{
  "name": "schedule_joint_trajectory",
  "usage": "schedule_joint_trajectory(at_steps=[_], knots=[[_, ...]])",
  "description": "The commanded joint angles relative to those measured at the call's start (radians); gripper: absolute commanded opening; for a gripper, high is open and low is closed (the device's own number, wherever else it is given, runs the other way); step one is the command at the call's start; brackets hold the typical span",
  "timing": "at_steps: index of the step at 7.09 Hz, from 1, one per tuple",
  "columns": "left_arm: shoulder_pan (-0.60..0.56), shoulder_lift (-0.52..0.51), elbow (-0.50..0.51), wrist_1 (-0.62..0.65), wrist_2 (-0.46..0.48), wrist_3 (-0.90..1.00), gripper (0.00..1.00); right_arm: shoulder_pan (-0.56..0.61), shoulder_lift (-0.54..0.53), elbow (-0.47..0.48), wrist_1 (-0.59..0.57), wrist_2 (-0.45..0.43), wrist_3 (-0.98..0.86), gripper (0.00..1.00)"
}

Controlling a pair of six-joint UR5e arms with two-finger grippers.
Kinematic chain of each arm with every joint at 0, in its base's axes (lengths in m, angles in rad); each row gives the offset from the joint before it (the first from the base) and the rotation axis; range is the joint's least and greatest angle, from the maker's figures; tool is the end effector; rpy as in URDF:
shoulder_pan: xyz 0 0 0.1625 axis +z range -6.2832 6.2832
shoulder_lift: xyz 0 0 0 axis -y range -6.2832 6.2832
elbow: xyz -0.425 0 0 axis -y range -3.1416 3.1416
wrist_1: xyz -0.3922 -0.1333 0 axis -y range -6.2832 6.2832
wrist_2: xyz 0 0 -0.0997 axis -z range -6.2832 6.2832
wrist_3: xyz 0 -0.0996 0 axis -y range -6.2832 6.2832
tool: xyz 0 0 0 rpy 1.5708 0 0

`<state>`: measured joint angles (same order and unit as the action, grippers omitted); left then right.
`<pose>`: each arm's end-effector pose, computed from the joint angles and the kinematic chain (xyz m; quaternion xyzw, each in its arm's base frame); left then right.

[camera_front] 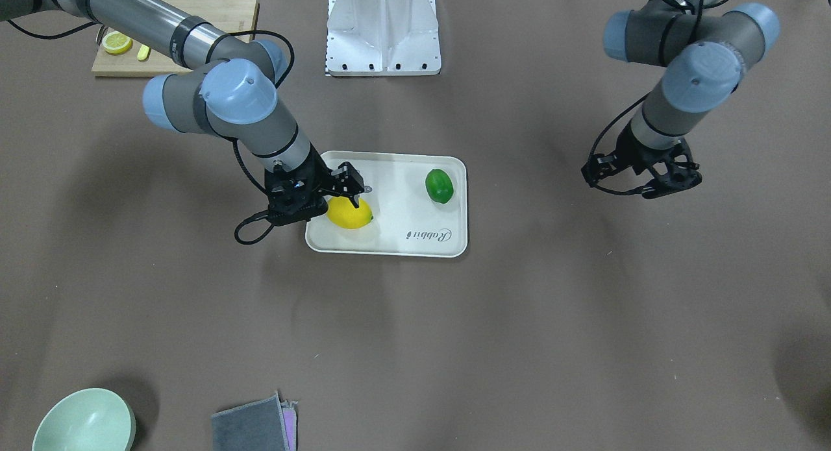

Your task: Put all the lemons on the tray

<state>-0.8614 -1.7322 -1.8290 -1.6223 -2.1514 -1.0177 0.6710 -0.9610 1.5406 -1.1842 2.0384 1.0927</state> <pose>0.3006 -0.4709 0.4511 -0.0663 0.3508 -0.0770 0.9309 -0.4943 -0.5053 0.2646 0.0734 -0.4908 -0.0242 0.8678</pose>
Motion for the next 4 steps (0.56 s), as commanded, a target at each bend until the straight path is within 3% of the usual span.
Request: schedule_joint_trajectory(at_steps=[1, 3, 4], knots=[[-0.089, 0.143, 0.019, -0.123, -0.05, 0.162, 0.98, 0.146, -0.036, 0.146, -0.184, 0.052, -0.04, 1.0], [-0.212, 0.232, 0.027, -0.125, -0.117, 0.385, 0.98, 0.29, -0.216, 0.345, -0.349, 0.046, -0.31, 1.0], [-0.293, 0.279, 0.039, -0.122, -0.161, 0.512, 0.98, 0.35, -0.288, 0.363, -0.382, 0.045, -0.455, 1.0]])
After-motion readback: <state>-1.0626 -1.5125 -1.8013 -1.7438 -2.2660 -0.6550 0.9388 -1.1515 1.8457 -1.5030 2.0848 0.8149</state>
